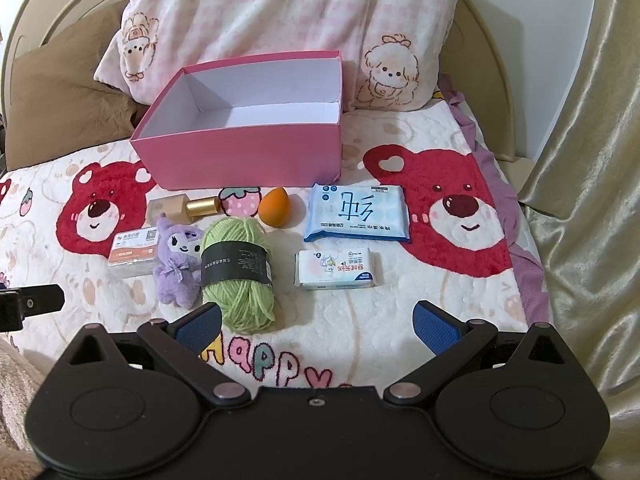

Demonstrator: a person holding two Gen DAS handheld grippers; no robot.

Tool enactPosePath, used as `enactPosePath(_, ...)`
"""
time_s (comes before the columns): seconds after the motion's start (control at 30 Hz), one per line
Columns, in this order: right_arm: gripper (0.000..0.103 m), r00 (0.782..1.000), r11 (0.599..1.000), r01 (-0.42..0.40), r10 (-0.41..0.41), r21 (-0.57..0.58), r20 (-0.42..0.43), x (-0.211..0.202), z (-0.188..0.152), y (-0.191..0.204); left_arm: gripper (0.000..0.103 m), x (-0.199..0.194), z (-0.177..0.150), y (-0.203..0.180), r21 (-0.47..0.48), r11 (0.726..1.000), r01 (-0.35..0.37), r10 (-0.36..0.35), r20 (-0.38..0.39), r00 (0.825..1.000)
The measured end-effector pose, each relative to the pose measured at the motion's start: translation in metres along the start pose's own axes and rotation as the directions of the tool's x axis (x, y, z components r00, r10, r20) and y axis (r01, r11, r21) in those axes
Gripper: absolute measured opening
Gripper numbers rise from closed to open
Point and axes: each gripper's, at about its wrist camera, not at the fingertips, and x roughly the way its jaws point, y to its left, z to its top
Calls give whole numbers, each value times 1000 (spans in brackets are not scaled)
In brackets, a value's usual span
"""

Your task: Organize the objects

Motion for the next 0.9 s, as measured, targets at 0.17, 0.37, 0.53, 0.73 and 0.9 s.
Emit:
enactPosePath(0.17, 103, 1000, 1000, 3, -3, 1, -1, 1, 0, -1, 103, 0, 0, 0, 2, 1000, 3, -3, 2, 1000)
enactPosePath(0.37, 103, 1000, 1000, 4, -4, 2, -1, 1, 0, -1, 103, 0, 1, -1, 2, 1000, 6, -6, 3, 1000)
enactPosePath(0.53, 103, 1000, 1000, 5, -5, 3, -1, 1, 0, -1, 103, -1, 1, 0, 2, 1000, 6, -6, 4, 1000)
enactPosePath(0.73, 103, 1000, 1000, 7, -7, 3, 0, 1, 0, -1, 103, -1, 1, -1, 3, 1000, 7, -7, 5, 1000)
enactPosePath(0.9, 103, 1000, 1000, 8, -8, 3, -1, 1, 0, -1, 103, -1, 1, 0, 3, 1000, 8, -8, 5, 1000)
